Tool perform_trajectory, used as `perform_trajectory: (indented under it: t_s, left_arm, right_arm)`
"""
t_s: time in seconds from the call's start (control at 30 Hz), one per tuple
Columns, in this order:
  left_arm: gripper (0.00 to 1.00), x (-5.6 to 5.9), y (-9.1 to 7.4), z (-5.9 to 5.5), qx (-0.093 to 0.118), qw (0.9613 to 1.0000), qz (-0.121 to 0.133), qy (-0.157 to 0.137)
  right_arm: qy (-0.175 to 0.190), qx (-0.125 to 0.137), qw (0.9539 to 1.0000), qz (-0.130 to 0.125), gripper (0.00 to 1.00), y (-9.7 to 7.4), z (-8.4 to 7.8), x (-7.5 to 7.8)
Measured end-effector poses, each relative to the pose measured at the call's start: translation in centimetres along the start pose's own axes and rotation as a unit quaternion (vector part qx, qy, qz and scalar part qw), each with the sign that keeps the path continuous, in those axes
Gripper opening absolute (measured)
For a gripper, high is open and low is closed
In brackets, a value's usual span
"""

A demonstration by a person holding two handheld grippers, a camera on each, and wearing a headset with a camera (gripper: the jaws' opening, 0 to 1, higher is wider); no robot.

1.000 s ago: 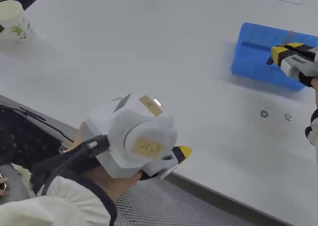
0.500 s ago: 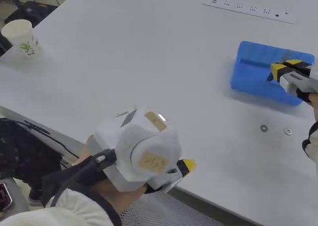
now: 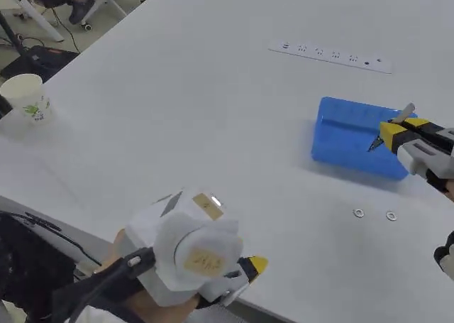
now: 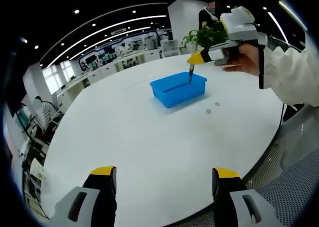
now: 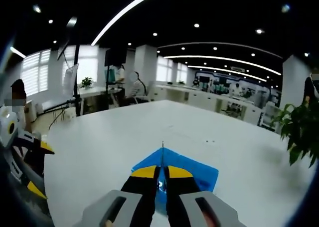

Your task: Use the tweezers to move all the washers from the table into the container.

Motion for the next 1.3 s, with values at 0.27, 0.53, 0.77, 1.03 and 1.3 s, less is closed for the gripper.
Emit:
perform_trajectory:
  t_s: [0.27,0.53,0.77,1.03,1.3]
  left_arm:
    - [0.81,-0.2,0.1,0.1,0.004,1.0,0.006,0.002]
    - [0.82,-0.3,0.1,0.1,0.005,1.0,0.007,0.001]
    - [0.83,-0.3,0.1,0.0,-0.002,1.0,0.008,0.002]
    - [0.79,-0.9,-0.2,0.2,0.006,0.9997,0.021,-0.01]
    - [0.79,-1.5,-0.3,0.4,0.014,0.9991,0.037,-0.014]
  right_arm:
    - [0.019,-0.019,0.9996,-0.005,0.02,-2.4,-2.1,-1.0]
    - [0.031,-0.049,0.9983,-0.002,0.02,-3.5,-4.7,-1.6]
    - [0.03,-0.062,0.9976,0.007,0.02,-3.3,-5.7,-2.4]
    - [0.024,-0.064,0.9976,0.006,0.02,-3.3,-6.3,-2.7]
    - [0.018,-0.062,0.9979,0.004,0.02,-3.4,-6.2,-2.6]
Point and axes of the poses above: the centre of the closed fingertips' face, and the gripper's own axes: y roughly forward along the fingers, x roughly to its right, z roughly out of its top, the point moved 1 cm from there along -y, roughly backward along the fingers, and after that the axes turned 15 degrees about x, right-handed, at the moved point
